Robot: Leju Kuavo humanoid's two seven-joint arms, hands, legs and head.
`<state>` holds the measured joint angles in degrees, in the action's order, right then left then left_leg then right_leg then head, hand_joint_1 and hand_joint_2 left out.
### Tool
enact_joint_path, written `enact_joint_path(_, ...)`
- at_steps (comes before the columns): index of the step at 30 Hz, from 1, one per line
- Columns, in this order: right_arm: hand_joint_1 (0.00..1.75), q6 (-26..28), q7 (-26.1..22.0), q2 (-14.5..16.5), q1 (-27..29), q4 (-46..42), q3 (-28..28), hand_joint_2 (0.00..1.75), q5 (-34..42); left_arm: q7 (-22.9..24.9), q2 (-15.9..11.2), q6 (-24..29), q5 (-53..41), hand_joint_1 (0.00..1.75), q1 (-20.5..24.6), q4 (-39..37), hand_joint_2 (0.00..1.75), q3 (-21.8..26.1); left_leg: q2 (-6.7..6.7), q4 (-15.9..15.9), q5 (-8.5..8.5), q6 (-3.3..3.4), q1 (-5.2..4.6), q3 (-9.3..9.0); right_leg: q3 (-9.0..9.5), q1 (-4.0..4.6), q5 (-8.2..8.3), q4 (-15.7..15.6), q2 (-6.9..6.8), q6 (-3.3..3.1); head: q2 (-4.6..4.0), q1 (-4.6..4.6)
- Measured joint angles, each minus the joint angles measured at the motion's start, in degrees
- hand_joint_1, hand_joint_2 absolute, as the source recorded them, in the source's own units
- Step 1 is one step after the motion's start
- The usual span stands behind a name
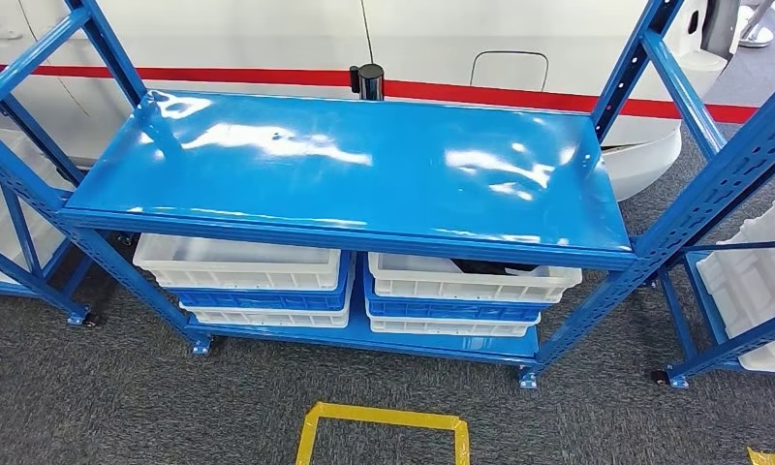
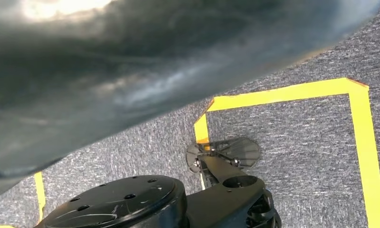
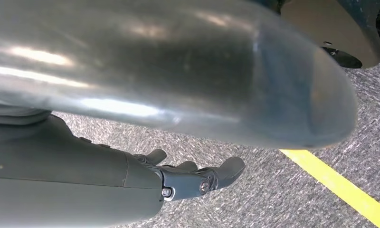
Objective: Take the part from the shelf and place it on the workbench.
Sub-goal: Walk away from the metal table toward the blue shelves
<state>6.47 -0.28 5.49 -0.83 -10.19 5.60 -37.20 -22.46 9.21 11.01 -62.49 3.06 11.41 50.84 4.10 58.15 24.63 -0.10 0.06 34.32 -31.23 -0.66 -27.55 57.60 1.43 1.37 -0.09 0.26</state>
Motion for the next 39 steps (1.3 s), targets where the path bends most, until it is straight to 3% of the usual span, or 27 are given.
enact_joint_path(3,0.00,0.00,-0.01,0.03,0.00,0.00,0.00,0.00,-0.04,-0.01,-0.02,-0.06,-0.01,0.00,0.00,0.00,0.00,0.00,-0.01,0.12,0.06,0.09,-0.08,0.05,0.16,-0.20,0.07,-0.15,0.01,0.12,0.00,0.00)
enact_joint_path(7,0.00,0.00,-0.12,0.16,-0.06,0.00,0.00,0.00,-0.15,-0.13,-0.06,-0.04,-0.20,0.00,0.00,0.00,0.00,0.00,-0.28,-1.98,-0.68,1.76,0.12,-1.11,0.50,-0.26,0.05,-0.38,-0.19,0.87,0.00,-0.02)
enact_joint_path(8,0.00,0.00,-0.16,0.16,-0.09,0.00,0.00,0.00,-0.16,-0.16,-0.03,-0.04,-0.27,0.00,0.00,0.00,0.00,0.00,-0.45,-2.91,-1.11,2.05,0.40,-1.67,-0.11,-0.17,-0.74,1.04,-0.37,0.80,0.00,0.05)
enact_joint_path(10,0.00,0.00,-0.20,0.13,-0.16,0.00,0.00,0.00,-0.17,-0.20,0.00,-0.04,-0.36,0.00,0.03,0.00,0.00,0.00,-0.76,-3.74,-1.51,2.27,0.79,-2.09,-3.29,-0.41,-3.71,7.15,-0.66,0.51,0.00,0.21)
enact_joint_path(12,0.00,0.00,-0.20,0.09,-0.12,0.00,0.00,0.00,-0.17,-0.20,0.00,-0.04,-0.40,0.00,0.05,0.00,0.00,0.00,-0.93,-3.73,-1.52,2.02,1.01,-1.89,-6.57,-1.01,-5.86,13.15,-0.72,0.96,0.00,0.22)
enact_joint_path(13,0.00,0.00,-0.20,0.04,-0.03,0.00,0.00,0.00,-0.17,-0.20,0.00,-0.04,-0.42,0.00,0.03,0.00,0.00,0.00,-0.90,-3.69,-1.50,1.70,1.22,-1.81,-6.90,-1.37,-5.69,13.60,-0.76,1.62,0.00,0.20)
enact_joint_path(14,0.00,0.00,-0.20,-0.03,0.04,0.00,0.00,0.00,-0.17,-0.20,0.00,-0.04,-0.43,0.00,0.01,0.00,0.00,0.01,-0.82,-3.59,-1.44,1.23,1.52,-1.75,-6.04,-1.77,-4.67,11.82,-0.79,2.54,0.00,0.21)
enact_joint_path(16,0.00,-0.01,-0.20,0.00,0.02,0.00,0.00,0.00,-0.17,-0.19,-0.09,-0.03,-0.45,0.00,-0.01,0.04,0.00,0.01,-0.64,-2.85,-1.03,-0.08,2.05,-1.57,-2.08,-2.66,-1.78,4.41,-0.77,4.50,0.00,0.33)
enact_joint_path(17,0.00,-0.02,-0.20,0.09,-0.03,0.00,0.01,0.00,-0.19,-0.19,-0.19,-0.03,-0.46,0.00,0.00,0.06,0.00,0.02,-0.59,-2.27,-0.59,-0.82,2.11,-1.45,-0.54,-2.92,-0.84,1.53,-0.64,4.76,0.00,0.48)
enact_joint_path(18,0.00,-0.03,-0.21,0.22,-0.08,-0.01,0.01,0.00,-0.22,-0.20,-0.30,-0.03,-0.46,0.00,0.01,0.07,0.00,0.01,-0.58,-1.79,-0.13,-1.42,2.07,-1.41,0.30,-3.04,-0.40,0.00,-0.56,4.44,0.00,0.41)
enact_joint_path(20,0.00,-0.04,-0.21,0.30,-0.13,-0.02,0.02,0.00,-0.30,-0.22,-0.42,-0.03,-0.48,0.00,0.00,0.07,0.00,0.01,-0.57,-1.53,0.43,-2.08,2.12,-1.61,0.38,-2.73,-0.47,0.12,-0.54,2.76,0.00,-0.04)
enact_joint_path(23,0.00,-0.03,-0.20,0.23,-0.14,-0.02,0.02,0.00,-0.33,-0.23,-0.37,-0.04,-0.52,0.00,-0.05,0.05,0.00,0.01,-1.78,0.72,1.85,-2.18,2.64,-0.91,0.92,-2.26,-0.45,0.41,-0.97,1.19,0.00,-0.68)
enact_joint_path(26,0.00,-0.03,-0.20,0.19,0.06,-0.02,0.02,0.00,-0.33,-0.23,-0.34,-0.04,-0.58,0.00,0.00,0.04,0.00,0.00,-3.71,12.20,7.21,-1.68,2.34,4.73,1.26,-1.52,-0.63,0.42,-1.58,0.50,0.00,-0.98)
enact_joint_path(27,0.00,-0.03,-0.20,0.17,0.14,-0.01,0.02,0.00,-0.33,-0.23,-0.34,-0.04,-0.61,0.00,-0.02,0.04,0.00,0.00,-3.83,15.59,8.21,-1.43,2.22,6.59,1.37,-1.21,-0.77,0.44,-1.78,0.31,0.00,-0.98)
enact_joint_path(28,0.00,-0.04,-0.20,0.17,0.18,-0.01,0.03,0.00,-0.34,-0.23,-0.34,-0.04,-0.64,0.00,-0.07,0.04,0.00,0.01,-3.85,17.12,8.14,-1.10,2.09,7.59,1.54,-0.95,-0.94,0.44,-1.92,0.10,0.00,-0.97)
enact_joint_path(29,0.00,-0.07,-0.20,0.17,0.19,0.00,0.03,0.00,-0.35,-0.23,-0.36,-0.04,-0.68,0.00,-0.11,0.04,0.00,0.01,-3.85,16.30,6.92,-0.69,1.92,7.44,1.80,-0.76,-1.13,0.45,-1.99,-0.10,0.00,-0.97)
enact_joint_path(31,0.00,-0.12,-0.20,0.20,0.17,0.00,0.05,0.00,-0.37,-0.23,-0.40,-0.04,-0.77,0.00,-0.15,0.04,0.00,0.02,-4.00,9.54,2.77,0.16,1.51,4.51,2.40,-0.60,-1.65,0.42,-2.03,-0.18,0.00,-0.98)
enact_joint_path(33,0.00,-0.17,-0.19,0.25,0.14,0.00,0.08,0.00,-0.36,-0.23,-0.43,-0.04,-0.87,0.00,-0.07,0.04,0.00,0.02,-4.26,3.49,0.60,0.44,0.96,1.62,2.62,-0.26,-2.28,0.45,-2.05,0.27,0.00,-1.00)
enact_joint_path(37,0.00,-0.25,-0.08,0.30,0.08,-0.01,0.16,0.00,-0.39,-0.23,-0.40,0.03,-0.98,0.00,0.04,0.05,0.00,0.02,-3.84,1.67,0.80,0.66,0.33,0.84,2.91,-0.30,-2.92,0.15,-2.41,1.37,0.00,-1.01)
enact_joint_path(39,0.00,-0.28,-0.07,0.30,0.03,-0.02,0.32,0.00,-0.43,-0.23,-0.39,0.11,-0.98,0.00,0.04,0.07,0.00,0.02,-3.59,1.23,0.77,1.20,0.44,0.56,1.59,-0.29,-4.48,3.15,-2.30,1.42,0.00,-0.94)
